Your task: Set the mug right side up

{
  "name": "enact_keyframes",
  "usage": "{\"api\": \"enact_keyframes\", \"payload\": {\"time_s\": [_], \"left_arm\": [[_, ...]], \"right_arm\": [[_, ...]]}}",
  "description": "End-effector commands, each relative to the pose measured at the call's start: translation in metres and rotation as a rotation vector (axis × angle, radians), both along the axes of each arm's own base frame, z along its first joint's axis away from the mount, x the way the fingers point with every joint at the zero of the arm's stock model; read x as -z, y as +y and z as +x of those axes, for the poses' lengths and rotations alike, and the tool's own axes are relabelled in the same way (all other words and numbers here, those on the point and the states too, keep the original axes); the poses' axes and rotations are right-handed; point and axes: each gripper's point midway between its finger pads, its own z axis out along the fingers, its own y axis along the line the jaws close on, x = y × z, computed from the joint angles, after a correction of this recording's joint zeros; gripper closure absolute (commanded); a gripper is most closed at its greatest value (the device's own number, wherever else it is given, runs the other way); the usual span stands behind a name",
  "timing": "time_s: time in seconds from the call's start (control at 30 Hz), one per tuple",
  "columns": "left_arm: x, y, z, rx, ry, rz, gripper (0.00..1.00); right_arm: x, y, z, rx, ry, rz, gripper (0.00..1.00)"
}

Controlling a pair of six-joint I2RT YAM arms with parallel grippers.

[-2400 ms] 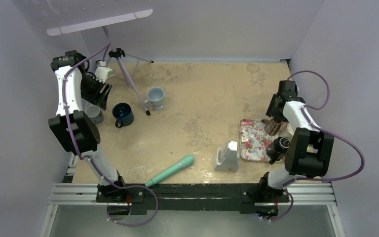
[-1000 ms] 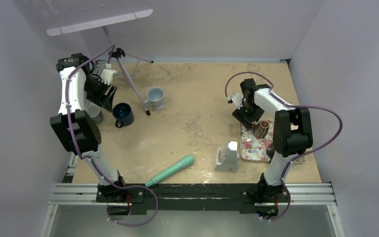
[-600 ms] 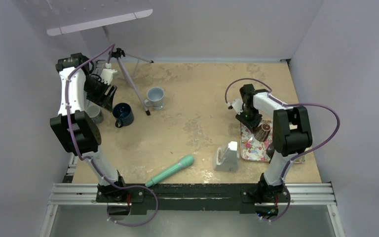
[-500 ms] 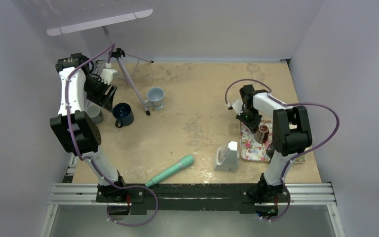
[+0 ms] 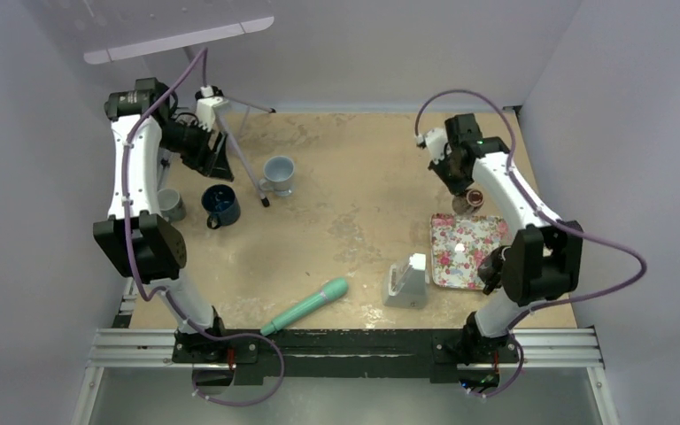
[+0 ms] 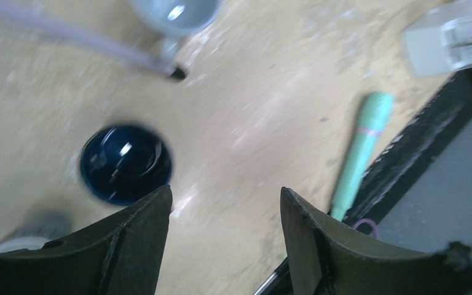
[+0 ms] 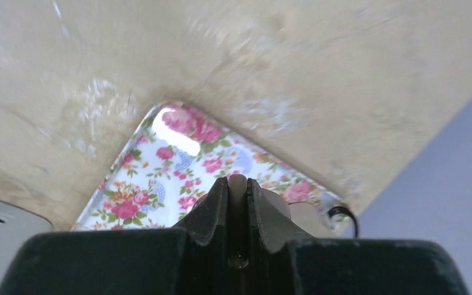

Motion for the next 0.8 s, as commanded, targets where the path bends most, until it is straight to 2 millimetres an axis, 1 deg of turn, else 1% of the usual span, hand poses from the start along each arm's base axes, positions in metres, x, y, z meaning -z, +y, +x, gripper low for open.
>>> {"api": "enact_keyframes", "payload": {"time_s": [0.0,0.07,0.1,0.13,0.17,0.2,0.23,0.27,0.3,0.33,0.4,0.43,0.53,0.6,0.67,0.77], "left_arm": [[-0.083,-0.094,-0.032,0.118,-0.066,-0.382,0.29],[-0.105,-0.115,-0.032,0.137,-0.071,-0.501,0.27],[-0.114,-0.124,-0.031,0.14,-0.07,-0.553,0.26],[-0.122,-0.131,-0.03,0.145,-0.069,-0.595,0.25],[-0.13,-0.138,-0.029,0.151,-0.067,-0.638,0.23],[-0.136,-0.146,-0.029,0.158,-0.061,-0.674,0.21],[-0.142,-0.153,-0.028,0.169,-0.061,-0.703,0.19],[-0.147,-0.159,-0.028,0.176,-0.056,-0.731,0.18],[-0.153,-0.17,-0.032,0.185,-0.02,-0.764,0.17],[-0.157,-0.177,-0.032,0.214,-0.035,-0.782,0.16],[-0.165,-0.194,-0.038,0.227,0.027,-0.824,0.15],[-0.167,-0.2,-0.038,0.233,0.04,-0.837,0.15],[-0.168,-0.215,-0.042,0.255,0.085,-0.872,0.15],[-0.165,-0.222,-0.043,0.266,0.098,-0.872,0.15],[-0.162,-0.224,-0.045,0.271,0.108,-0.871,0.15],[-0.161,-0.224,-0.046,0.274,0.11,-0.872,0.18]], "right_arm": [[-0.122,0.017,0.033,0.057,-0.36,0.148,1.0],[-0.17,0.032,0.042,0.08,-0.498,0.272,1.0],[-0.195,0.044,0.044,0.082,-0.56,0.355,1.0],[-0.216,0.059,0.045,0.074,-0.608,0.451,1.0],[-0.235,0.08,0.043,0.057,-0.642,0.561,1.0],[-0.252,0.096,0.041,0.013,-0.683,0.64,1.0],[-0.27,0.122,0.034,-0.031,-0.718,0.751,1.0],[-0.282,0.142,0.027,-0.075,-0.742,0.845,1.0],[-0.298,0.163,0.019,-0.103,-0.767,0.969,1.0],[-0.309,0.184,0.009,-0.138,-0.768,1.095,1.0],[-0.325,0.216,-0.007,-0.192,-0.772,1.293,1.0],[-0.33,0.229,-0.013,-0.207,-0.769,1.362,1.0],[-0.343,0.262,-0.02,-0.238,-0.756,1.485,1.0],[-0.348,0.284,-0.023,-0.282,-0.729,1.521,1.0],[-0.347,0.299,-0.02,-0.295,-0.691,1.533,1.0],[-0.345,0.311,-0.018,-0.304,-0.666,1.57,1.0]]}}
